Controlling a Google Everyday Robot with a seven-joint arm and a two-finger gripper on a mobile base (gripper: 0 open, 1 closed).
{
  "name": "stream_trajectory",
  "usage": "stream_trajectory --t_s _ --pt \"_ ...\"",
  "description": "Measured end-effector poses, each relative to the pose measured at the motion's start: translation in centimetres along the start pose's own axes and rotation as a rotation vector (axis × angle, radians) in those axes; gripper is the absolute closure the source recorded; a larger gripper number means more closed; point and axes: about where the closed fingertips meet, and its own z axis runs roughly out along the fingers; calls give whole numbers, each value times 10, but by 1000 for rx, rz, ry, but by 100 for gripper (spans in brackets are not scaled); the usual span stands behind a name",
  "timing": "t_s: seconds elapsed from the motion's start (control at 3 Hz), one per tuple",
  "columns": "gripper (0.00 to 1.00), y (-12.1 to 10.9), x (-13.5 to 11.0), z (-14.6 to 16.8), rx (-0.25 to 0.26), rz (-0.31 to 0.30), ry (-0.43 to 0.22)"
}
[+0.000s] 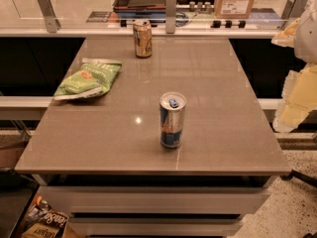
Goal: Pick green jalapeno chip bag
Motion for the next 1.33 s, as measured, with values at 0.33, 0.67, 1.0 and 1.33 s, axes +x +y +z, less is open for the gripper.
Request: stream_trajectory --t_s 0.33,0.67,1.0,1.33 --pt "0 -1 -1 -1 7 -5 -4" --pt "0 -10 -10 3 35 -82 -38" --pt "0 -28 -36 10 77 -250 -106" --pt "0 -44 -68 19 88 -419 -170"
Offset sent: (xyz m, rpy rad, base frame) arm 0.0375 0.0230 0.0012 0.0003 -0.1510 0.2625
